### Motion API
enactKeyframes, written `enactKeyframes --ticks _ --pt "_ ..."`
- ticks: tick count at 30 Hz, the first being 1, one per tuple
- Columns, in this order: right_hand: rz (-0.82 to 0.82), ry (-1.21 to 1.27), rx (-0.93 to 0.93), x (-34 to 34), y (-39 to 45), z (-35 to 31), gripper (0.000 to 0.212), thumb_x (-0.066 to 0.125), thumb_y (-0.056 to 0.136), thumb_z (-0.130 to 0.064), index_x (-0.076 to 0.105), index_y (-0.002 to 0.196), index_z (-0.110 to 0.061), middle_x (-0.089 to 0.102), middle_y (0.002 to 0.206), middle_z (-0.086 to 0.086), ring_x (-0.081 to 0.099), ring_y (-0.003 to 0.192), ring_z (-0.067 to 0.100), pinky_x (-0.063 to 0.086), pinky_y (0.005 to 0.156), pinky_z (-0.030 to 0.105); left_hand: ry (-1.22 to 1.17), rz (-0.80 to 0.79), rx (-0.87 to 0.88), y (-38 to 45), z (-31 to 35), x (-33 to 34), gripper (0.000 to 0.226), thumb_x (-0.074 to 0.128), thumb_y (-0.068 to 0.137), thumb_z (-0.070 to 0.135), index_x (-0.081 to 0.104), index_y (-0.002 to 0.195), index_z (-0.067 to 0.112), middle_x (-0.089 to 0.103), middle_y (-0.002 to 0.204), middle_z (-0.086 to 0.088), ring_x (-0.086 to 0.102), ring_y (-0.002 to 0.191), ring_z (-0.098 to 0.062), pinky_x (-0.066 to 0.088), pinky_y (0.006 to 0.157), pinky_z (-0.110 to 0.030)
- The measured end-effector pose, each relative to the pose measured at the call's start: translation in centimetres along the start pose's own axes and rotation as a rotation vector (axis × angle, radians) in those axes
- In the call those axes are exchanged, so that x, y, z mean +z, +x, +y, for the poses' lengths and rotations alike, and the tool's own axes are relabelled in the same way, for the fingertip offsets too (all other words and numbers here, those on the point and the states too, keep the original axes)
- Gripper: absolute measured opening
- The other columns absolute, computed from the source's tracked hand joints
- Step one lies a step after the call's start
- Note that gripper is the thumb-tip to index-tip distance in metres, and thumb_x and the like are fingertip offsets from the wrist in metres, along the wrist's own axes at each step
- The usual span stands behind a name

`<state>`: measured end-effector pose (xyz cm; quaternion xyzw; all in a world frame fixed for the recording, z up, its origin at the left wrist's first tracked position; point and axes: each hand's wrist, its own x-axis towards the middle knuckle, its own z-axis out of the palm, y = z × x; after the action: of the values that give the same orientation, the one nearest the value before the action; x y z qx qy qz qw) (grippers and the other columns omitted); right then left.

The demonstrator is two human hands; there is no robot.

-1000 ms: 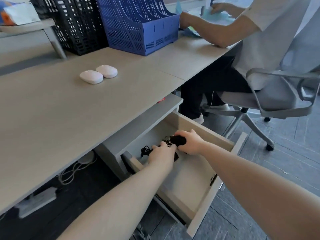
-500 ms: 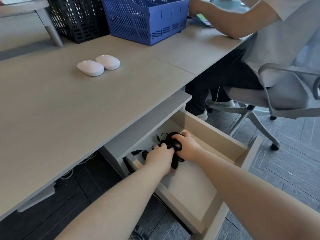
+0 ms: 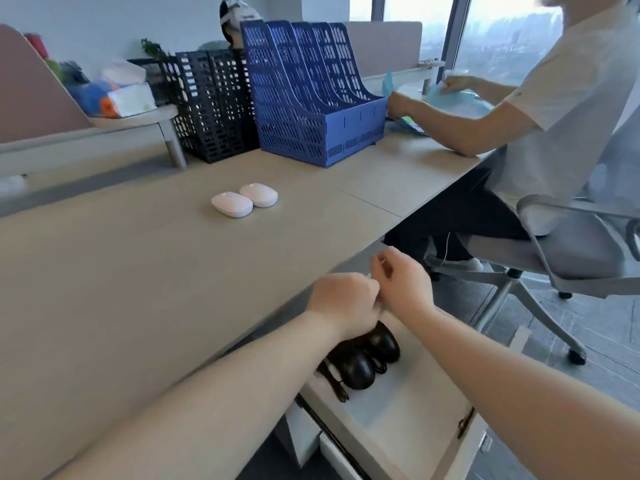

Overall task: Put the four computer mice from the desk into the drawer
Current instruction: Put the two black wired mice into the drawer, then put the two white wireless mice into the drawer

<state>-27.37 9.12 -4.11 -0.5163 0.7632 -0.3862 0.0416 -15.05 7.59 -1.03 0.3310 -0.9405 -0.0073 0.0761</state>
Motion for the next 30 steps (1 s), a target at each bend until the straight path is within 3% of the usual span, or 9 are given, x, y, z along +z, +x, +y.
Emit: enactKeyframes --ticks 3,5,8,11,15,20,26,30 --pt "0.079 0.077 -0.055 -0.5 2.1 -3.4 0.025 0.048 0.094 -0.033 0.061 0.093 -0.012 0.061 0.080 0.001 0.056 0.079 0.020 0.046 0.066 0.033 -0.073 0.265 -0.061 -0.2 -3.1 -3.0 0.023 0.047 0.092 0.028 0.052 0.074 0.014 0.062 0.086 -0.007 0.061 0.084 -0.033 0.034 0.058 -0.030" --pt "0.027 0.072 -0.115 0.6 3.6 -5.1 0.025 0.050 0.093 -0.035 0.060 0.104 -0.015 0.056 0.087 -0.005 0.055 0.090 0.018 0.040 0.071 0.029 -0.067 0.345 -0.162 -0.2 -6.2 -3.7 0.021 0.048 0.091 0.030 0.056 0.086 0.011 0.059 0.095 -0.006 0.057 0.092 -0.031 0.041 0.062 -0.034" --pt "-0.095 0.057 -0.144 3.4 5.7 -7.2 0.033 0.051 0.093 -0.037 0.056 0.119 -0.018 0.059 0.108 -0.001 0.054 0.110 0.019 0.044 0.083 0.030 -0.020 0.233 -0.387 -0.1 -11.6 -3.6 0.038 0.048 0.092 0.035 0.049 0.125 0.016 0.048 0.128 -0.008 0.045 0.118 -0.032 0.045 0.084 -0.042" --pt "-0.196 0.020 -0.145 6.5 7.7 -9.1 0.038 0.051 0.092 -0.037 0.052 0.126 -0.020 0.057 0.127 0.002 0.049 0.123 0.021 0.044 0.095 0.035 -0.006 0.190 -0.536 -0.1 -16.4 -2.2 0.058 0.047 0.093 0.043 0.031 0.143 0.021 0.025 0.150 -0.009 0.031 0.132 -0.032 0.038 0.099 -0.041" --pt "-0.252 -0.053 -0.145 10.4 10.2 -10.6 0.044 0.051 0.091 -0.039 0.049 0.132 -0.022 0.052 0.136 0.004 0.044 0.129 0.024 0.041 0.103 0.038 -0.132 0.233 -0.630 1.0 -21.0 0.3 0.068 0.049 0.090 0.051 0.026 0.147 0.020 0.018 0.156 -0.014 0.023 0.140 -0.032 0.027 0.112 -0.039" --pt "-0.225 -0.141 -0.187 13.5 14.0 -11.7 0.048 0.050 0.090 -0.042 0.047 0.133 -0.020 0.053 0.134 0.009 0.045 0.127 0.030 0.040 0.101 0.041 -0.244 0.293 -0.688 4.7 -25.2 1.5 0.084 0.054 0.078 0.065 0.028 0.144 0.021 0.027 0.150 -0.014 0.027 0.139 -0.031 0.027 0.112 -0.039" --pt "-0.232 -0.114 -0.207 15.9 17.3 -12.1 0.061 0.052 0.087 -0.050 0.039 0.140 -0.022 0.051 0.138 0.010 0.045 0.129 0.032 0.040 0.102 0.043 -0.284 0.258 -0.710 8.0 -28.3 1.7 0.105 0.055 0.070 0.076 0.015 0.150 0.023 0.015 0.158 -0.022 0.006 0.148 -0.031 0.015 0.118 -0.044" --pt "-0.247 -0.134 -0.238 16.5 18.2 -12.3 0.059 0.049 0.088 -0.051 0.039 0.140 -0.025 0.055 0.136 0.006 0.049 0.126 0.030 0.043 0.100 0.044 -0.316 0.241 -0.715 8.7 -28.8 1.5 0.102 0.058 0.068 0.074 0.022 0.148 0.023 0.035 0.148 -0.019 0.028 0.140 -0.034 0.029 0.113 -0.042"
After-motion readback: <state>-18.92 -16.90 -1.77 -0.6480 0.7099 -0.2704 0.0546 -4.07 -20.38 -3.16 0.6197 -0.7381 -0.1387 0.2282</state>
